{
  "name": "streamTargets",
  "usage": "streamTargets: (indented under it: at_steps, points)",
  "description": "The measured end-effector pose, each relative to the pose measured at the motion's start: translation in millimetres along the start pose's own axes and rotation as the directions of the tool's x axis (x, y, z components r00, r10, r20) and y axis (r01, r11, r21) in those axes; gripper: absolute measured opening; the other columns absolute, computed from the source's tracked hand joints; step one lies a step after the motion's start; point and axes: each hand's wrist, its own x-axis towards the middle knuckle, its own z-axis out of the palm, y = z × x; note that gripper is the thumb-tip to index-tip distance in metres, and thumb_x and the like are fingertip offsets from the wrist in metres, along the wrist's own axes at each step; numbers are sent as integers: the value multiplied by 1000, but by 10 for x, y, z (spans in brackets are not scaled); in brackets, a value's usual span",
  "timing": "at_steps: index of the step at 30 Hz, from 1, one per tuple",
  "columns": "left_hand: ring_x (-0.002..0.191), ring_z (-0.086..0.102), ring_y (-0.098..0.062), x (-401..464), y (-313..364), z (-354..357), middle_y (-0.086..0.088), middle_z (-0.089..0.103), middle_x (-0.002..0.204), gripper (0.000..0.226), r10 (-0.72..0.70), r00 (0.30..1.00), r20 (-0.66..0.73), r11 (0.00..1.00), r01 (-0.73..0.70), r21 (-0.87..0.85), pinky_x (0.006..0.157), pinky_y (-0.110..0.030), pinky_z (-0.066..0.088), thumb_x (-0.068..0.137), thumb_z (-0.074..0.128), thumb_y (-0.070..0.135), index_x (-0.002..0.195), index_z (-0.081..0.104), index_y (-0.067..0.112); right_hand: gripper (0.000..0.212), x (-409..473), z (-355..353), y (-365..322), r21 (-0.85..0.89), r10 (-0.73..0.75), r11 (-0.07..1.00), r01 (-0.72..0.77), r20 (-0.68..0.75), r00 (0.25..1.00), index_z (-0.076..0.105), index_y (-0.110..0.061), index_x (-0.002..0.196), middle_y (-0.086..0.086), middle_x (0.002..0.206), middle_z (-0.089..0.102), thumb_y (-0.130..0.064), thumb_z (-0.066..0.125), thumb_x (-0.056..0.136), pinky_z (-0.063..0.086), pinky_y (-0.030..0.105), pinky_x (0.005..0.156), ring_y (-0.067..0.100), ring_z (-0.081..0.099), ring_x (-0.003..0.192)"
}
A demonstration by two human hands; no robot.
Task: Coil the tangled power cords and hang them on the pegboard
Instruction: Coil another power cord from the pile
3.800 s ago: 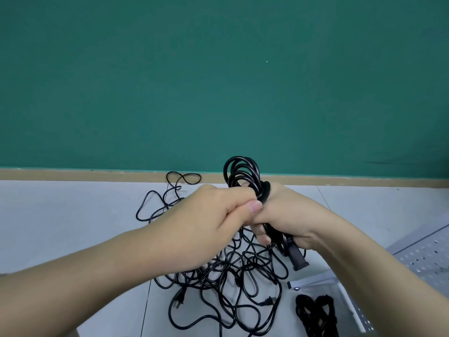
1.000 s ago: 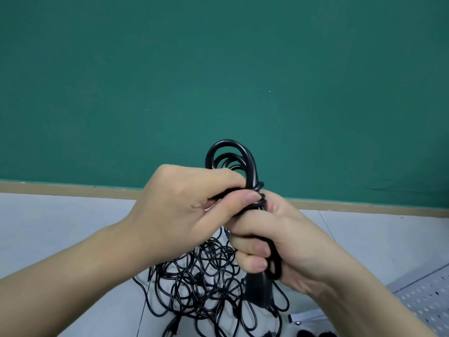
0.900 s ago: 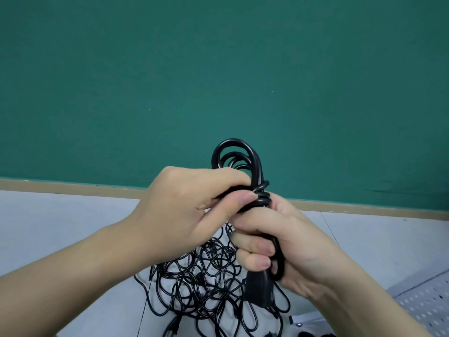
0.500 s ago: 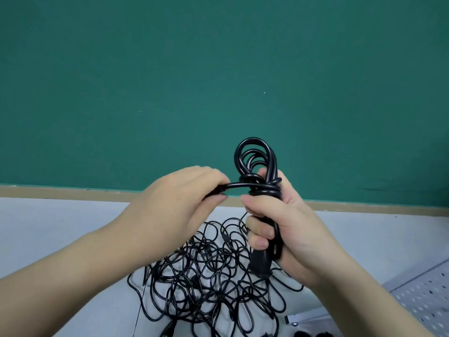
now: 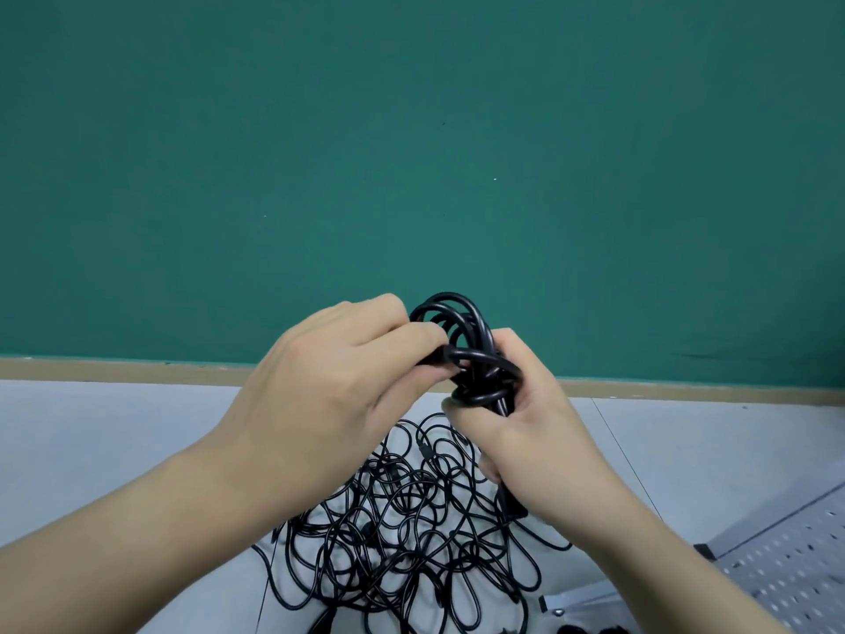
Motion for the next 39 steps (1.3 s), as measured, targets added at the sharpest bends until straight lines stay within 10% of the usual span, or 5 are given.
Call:
streamTargets:
  at_steps: [4, 15, 27, 39]
  points:
    - [66, 53, -24, 16, 9, 0, -1, 61, 81, 19, 40, 999, -17, 999, -39, 24, 63, -35, 43, 101, 62, 24, 102, 75, 10, 43, -24, 10, -31, -35, -25, 999, 27, 75, 997, 58, -44, 90, -20, 62, 51, 0, 60, 93, 33, 20, 47, 6, 36, 48]
    - [68, 41, -19, -37, 120, 60, -1, 59, 77, 20, 58, 996, 69, 998, -60, 29, 63, -34, 37, 100, 54, 19, 95, 69, 7, 37, -72, -9, 6, -37, -82, 996, 84, 47, 996, 56, -37, 94, -9, 71, 49, -1, 60, 95, 36, 32, 54, 15, 39, 62]
    - [61, 48, -31, -47, 3, 91, -15, 56, 73, 26, 394, 918, 31, 919, -394, -29, 54, -45, 40, 86, 66, -7, 105, 54, 5, 37, -108, -118, -1, -35, -103, 993, 115, 235, 967, 55, -36, 91, -10, 80, 50, 0, 63, 93, 39, 39, 68, 15, 42, 75]
    - [75, 59, -16, -18, 34, 145, -1, 67, 85, 19, 110, 993, -29, 986, -113, -123, 72, -27, 49, 100, 64, 20, 103, 75, 4, 37, -106, -114, -43, -17, -134, 990, 137, 121, 984, 62, -34, 108, -5, 79, 59, -3, 71, 89, 44, 28, 70, 11, 51, 71]
